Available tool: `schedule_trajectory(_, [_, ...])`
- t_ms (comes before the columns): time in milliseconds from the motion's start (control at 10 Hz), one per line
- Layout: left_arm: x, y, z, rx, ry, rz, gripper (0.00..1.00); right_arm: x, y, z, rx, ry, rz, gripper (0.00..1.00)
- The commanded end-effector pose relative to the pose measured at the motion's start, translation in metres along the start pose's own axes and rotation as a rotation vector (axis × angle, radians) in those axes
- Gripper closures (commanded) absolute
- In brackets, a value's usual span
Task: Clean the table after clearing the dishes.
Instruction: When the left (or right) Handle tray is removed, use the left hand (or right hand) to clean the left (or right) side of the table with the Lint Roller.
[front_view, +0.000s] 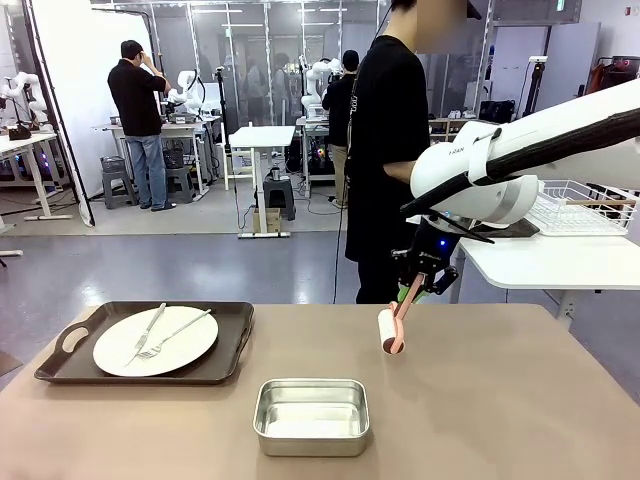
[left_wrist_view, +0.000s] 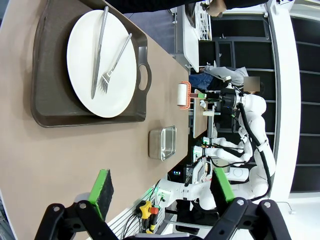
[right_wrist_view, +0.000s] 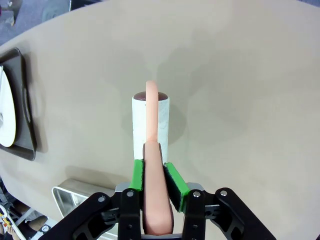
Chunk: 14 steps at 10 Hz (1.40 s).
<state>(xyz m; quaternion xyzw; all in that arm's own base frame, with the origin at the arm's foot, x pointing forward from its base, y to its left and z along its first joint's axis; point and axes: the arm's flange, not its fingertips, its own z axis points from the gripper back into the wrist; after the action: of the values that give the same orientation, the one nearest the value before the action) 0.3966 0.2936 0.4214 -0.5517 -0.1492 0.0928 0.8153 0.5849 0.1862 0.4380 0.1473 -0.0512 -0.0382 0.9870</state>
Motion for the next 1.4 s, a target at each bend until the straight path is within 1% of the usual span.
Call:
schedule_trajectory(0, [0.000,0.000,0.001,-0.009,-0.016,-0.001,0.00,0.000,-0.008,-0.018,0.074,-0.024,0.035,0.77])
schedule_trajectory(200, [0.000,0.000,0.001,-0.009,-0.016,-0.001,0.00,0.005,-0.011,-0.030,0.122,-0.017,0.024,0.77])
schedule_trajectory(300, [0.000,0.000,0.001,-0.009,-0.016,-0.001,0.00,0.006,-0.014,-0.036,0.122,-0.026,0.019,0.77])
schedule_trajectory(500, [0.000,0.000,0.001,-0.009,-0.016,-0.001,0.00,0.006,-0.021,-0.043,0.135,-0.011,0.004,0.77])
schedule_trajectory(700, [0.000,0.000,0.001,-0.009,-0.016,-0.001,0.00,0.003,-0.033,-0.048,0.135,-0.027,-0.003,0.77])
schedule_trajectory(800, [0.000,0.000,0.001,-0.009,-0.016,-0.001,0.00,0.003,-0.043,-0.052,0.128,-0.019,-0.019,0.77])
schedule_trajectory(900, [0.000,0.000,0.001,-0.009,-0.016,-0.001,0.00,0.005,-0.057,-0.054,0.148,0.000,-0.040,0.77])
schedule_trajectory(1100, [0.000,0.000,0.001,-0.009,-0.016,-0.001,0.00,0.006,-0.081,-0.055,0.121,0.001,-0.060,0.77])
schedule_trajectory(1200, [0.000,0.000,0.001,-0.009,-0.016,-0.001,0.00,0.008,-0.094,-0.054,0.132,0.018,-0.058,0.77])
schedule_trajectory(1300, [0.000,0.000,0.001,-0.009,-0.016,-0.001,0.00,0.008,-0.108,-0.053,0.134,0.010,-0.070,0.77])
